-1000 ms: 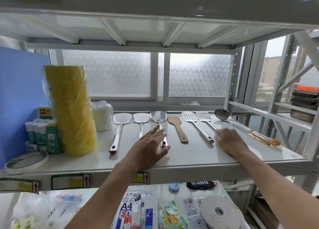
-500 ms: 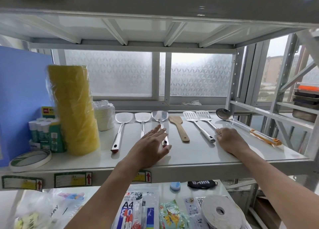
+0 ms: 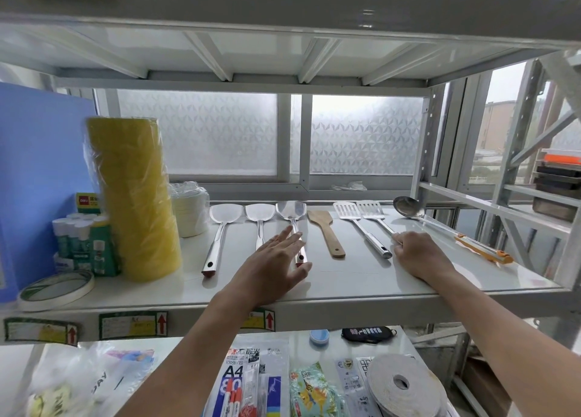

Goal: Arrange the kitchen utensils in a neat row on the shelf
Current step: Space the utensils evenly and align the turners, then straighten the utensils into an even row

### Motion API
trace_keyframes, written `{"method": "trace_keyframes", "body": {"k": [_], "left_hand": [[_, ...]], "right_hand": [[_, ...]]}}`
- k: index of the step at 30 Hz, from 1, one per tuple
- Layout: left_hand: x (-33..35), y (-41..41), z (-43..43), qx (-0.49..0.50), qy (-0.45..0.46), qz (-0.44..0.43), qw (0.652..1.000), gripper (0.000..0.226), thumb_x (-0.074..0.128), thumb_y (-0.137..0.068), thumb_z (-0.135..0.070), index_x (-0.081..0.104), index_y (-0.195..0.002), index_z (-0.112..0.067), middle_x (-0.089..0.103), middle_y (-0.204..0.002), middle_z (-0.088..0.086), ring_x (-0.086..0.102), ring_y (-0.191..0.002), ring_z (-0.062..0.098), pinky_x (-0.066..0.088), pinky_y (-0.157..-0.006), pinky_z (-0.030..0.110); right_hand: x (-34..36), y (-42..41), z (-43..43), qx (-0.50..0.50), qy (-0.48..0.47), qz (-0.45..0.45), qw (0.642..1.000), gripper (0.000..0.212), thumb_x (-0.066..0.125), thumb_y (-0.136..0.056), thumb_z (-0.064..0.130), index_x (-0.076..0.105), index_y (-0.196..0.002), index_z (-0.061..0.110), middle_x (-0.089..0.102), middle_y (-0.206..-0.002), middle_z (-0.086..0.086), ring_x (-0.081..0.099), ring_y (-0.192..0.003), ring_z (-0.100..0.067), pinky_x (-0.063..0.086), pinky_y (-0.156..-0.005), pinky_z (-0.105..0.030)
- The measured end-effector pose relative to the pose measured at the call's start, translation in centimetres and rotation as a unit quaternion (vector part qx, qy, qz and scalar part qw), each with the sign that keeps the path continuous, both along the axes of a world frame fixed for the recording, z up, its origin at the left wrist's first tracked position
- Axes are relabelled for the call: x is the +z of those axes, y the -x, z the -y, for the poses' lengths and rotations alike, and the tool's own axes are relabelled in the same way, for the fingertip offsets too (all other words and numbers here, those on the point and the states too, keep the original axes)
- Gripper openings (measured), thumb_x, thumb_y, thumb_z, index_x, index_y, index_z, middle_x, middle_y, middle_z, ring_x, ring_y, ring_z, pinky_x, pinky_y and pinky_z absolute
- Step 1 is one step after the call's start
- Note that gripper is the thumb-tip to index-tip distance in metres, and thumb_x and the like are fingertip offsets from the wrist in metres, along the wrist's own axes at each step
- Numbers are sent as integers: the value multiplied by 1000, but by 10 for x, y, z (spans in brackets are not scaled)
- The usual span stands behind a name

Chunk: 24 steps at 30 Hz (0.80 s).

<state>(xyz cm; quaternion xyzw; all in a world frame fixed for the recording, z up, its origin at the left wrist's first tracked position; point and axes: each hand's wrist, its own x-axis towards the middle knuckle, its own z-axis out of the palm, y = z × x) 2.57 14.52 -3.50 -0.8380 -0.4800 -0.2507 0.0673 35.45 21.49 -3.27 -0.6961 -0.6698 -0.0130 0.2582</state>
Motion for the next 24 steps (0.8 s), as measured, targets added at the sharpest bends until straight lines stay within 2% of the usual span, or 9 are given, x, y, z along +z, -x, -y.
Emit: {"method": "trace_keyframes", "body": {"k": [11, 16, 18, 20, 22, 24], "left_hand": [[0, 0, 0, 0, 3, 0, 1000, 64, 41, -101, -52, 34, -155, -17, 23, -165, -4, 3, -154, 4, 13, -122, 29], [2, -1, 2, -4, 0, 0, 1000, 63, 42, -101, -50, 35, -154, -17, 23, -165, -4, 3, -154, 4, 8, -120, 24], [3, -1, 3, -6, 0, 2, 1000, 62, 42, -101, -48, 35, -154, -17, 23, -165, -4, 3, -154, 4, 6, -117, 21], [3, -1, 3, -6, 0, 1, 1000, 62, 42, -101, -49, 35, -154, -17, 23, -165, -4, 3, -154, 4, 5, -117, 20], [3, -1, 3, -6, 1, 1, 1000, 62, 42, -102, -49, 35, -154, -17, 23, -166, -4, 3, -154, 4, 5, -117, 20], [3, -1, 3, -6, 2, 2, 1000, 62, 42, -102, -48, 35, -154, -17, 23, -165, -4, 3, -154, 4, 6, -118, 21]], "right_hand": [[-1, -1, -2, -1, 0, 9, 1000, 23, 49, -89, 24, 55, -68, 17, 65, -82, -14, 61, -80, -34, 53, -72, -40], [-5, -3, -6, 4, 0, 2, 1000, 29, 47, -93, 26, 45, -64, 22, 67, -90, -16, 61, -86, -35, 47, -71, -38], [-6, -3, -9, 2, 11, -4, 1000, 20, 45, -95, 30, 55, -79, 21, 68, -103, -18, 61, -94, -36, 47, -76, -38], [-6, -3, -11, 3, 24, -2, 1000, 25, 42, -97, 32, 62, -104, 17, 66, -117, -17, 60, -105, -37, 47, -86, -41], [-6, -2, -12, 8, 36, 1, 999, 34, 40, -100, 30, 59, -122, 14, 61, -131, -15, 56, -117, -37, 44, -94, -41], [-4, 0, -12, 12, 43, 3, 999, 37, 38, -102, 26, 56, -130, 10, 54, -141, -14, 51, -126, -36, 40, -100, -39]]}}
